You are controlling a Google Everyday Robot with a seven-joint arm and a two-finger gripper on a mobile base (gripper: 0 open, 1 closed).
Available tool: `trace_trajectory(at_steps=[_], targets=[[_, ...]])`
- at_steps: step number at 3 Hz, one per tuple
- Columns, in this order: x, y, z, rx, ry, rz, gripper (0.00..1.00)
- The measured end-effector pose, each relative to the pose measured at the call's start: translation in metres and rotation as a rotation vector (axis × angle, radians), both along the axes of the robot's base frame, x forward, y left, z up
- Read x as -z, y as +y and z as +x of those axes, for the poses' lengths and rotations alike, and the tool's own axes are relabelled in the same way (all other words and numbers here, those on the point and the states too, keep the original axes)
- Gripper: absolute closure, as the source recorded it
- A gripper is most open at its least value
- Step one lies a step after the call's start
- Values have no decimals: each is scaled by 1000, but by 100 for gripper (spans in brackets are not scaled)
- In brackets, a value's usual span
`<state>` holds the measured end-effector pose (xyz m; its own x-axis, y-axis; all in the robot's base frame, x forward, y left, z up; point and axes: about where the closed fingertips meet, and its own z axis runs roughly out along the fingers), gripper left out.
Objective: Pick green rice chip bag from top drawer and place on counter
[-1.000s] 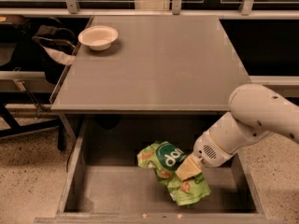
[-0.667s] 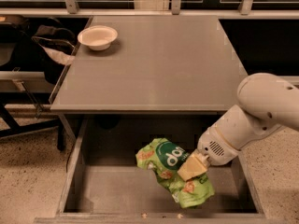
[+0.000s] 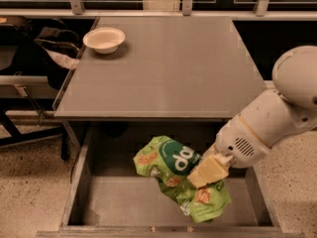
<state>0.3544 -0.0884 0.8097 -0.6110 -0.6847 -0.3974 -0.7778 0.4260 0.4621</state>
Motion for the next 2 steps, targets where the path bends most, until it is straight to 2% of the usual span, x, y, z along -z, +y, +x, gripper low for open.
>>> trace_trajectory(at_steps=[2], targets=[[-48, 3, 8, -86, 63, 174, 100]])
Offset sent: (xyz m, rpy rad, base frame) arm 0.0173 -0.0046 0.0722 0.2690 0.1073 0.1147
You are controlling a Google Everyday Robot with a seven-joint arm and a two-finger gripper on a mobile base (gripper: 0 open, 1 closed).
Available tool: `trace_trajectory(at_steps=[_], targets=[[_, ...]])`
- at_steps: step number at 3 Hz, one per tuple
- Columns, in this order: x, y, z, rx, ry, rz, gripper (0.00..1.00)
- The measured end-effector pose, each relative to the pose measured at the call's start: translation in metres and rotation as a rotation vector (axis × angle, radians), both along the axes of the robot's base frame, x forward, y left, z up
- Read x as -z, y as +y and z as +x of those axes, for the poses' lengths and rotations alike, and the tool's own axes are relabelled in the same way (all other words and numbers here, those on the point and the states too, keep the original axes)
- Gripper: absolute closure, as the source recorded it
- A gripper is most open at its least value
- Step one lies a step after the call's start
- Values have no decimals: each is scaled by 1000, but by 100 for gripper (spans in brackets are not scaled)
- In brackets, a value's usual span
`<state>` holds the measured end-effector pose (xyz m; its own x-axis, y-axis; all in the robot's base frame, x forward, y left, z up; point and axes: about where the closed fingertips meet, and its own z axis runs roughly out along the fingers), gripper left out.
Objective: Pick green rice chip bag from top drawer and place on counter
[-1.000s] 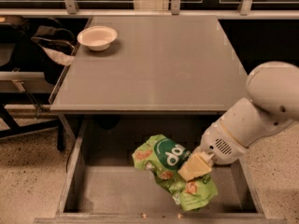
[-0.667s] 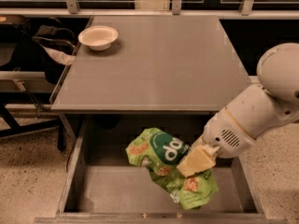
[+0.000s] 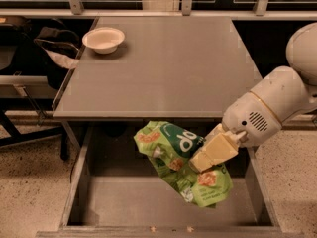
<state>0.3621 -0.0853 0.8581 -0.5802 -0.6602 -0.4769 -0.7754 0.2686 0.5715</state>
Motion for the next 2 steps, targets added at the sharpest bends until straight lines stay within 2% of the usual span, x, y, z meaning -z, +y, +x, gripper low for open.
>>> trace_trajectory(at_steps=[2], targets=[[1, 4, 1, -6, -17, 18, 100]])
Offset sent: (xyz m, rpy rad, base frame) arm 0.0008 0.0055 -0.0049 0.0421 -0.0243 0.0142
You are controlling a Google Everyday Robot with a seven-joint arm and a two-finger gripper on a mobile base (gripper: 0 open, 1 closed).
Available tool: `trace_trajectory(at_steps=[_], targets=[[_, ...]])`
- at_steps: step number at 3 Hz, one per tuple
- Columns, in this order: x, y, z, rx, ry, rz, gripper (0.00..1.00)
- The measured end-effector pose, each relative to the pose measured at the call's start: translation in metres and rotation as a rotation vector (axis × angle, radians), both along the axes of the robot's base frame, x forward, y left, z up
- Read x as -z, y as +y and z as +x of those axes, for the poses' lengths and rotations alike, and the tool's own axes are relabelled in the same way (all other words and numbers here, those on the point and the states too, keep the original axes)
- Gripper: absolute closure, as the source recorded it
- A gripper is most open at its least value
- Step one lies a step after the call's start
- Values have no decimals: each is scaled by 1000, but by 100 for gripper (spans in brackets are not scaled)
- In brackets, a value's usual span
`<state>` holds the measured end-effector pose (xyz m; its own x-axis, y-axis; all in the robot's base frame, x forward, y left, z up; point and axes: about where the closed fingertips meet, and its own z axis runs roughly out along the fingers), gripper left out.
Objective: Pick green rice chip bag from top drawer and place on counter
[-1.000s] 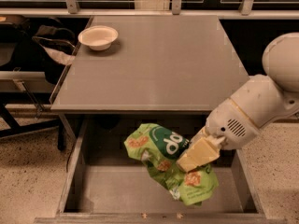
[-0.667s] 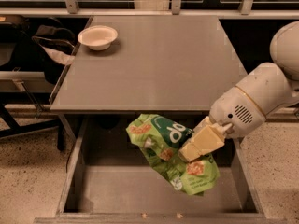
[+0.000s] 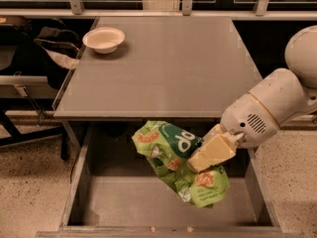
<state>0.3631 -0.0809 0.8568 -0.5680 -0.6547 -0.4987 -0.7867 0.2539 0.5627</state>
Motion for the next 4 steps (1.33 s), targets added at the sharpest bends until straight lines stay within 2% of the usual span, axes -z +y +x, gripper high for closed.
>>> trace_trajectory(at_steps=[2, 3, 4], targets=[[-40, 29, 30, -11, -180, 56, 100], [-59, 32, 52, 45, -271, 32, 100], [-72, 27, 77, 128, -363, 20, 100]])
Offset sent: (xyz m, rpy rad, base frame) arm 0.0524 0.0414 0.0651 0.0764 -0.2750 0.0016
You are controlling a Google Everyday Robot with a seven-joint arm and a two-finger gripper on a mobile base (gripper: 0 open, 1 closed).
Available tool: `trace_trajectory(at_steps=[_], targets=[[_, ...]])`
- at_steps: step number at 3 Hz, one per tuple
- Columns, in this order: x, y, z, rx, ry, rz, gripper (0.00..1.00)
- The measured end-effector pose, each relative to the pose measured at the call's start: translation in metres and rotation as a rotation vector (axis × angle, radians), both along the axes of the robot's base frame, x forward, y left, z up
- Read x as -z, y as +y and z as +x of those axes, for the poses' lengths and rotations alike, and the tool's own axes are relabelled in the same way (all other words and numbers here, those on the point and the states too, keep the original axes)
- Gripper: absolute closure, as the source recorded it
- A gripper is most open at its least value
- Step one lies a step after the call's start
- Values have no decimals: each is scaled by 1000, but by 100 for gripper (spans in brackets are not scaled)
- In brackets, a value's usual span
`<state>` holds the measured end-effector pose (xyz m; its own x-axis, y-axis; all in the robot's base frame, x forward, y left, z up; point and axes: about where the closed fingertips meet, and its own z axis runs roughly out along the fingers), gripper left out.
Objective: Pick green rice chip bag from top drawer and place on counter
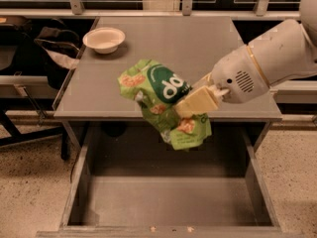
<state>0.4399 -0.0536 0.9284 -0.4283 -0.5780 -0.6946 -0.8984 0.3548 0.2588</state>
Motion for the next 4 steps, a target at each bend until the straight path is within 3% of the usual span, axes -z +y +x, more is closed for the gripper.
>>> trace_trajectory(at_steps=[1, 2, 4], targets=[[-7, -8, 30, 80, -50, 7, 100], [-11, -16, 56, 140, -70, 4, 100], [-18, -41, 111, 249, -59, -37, 100]])
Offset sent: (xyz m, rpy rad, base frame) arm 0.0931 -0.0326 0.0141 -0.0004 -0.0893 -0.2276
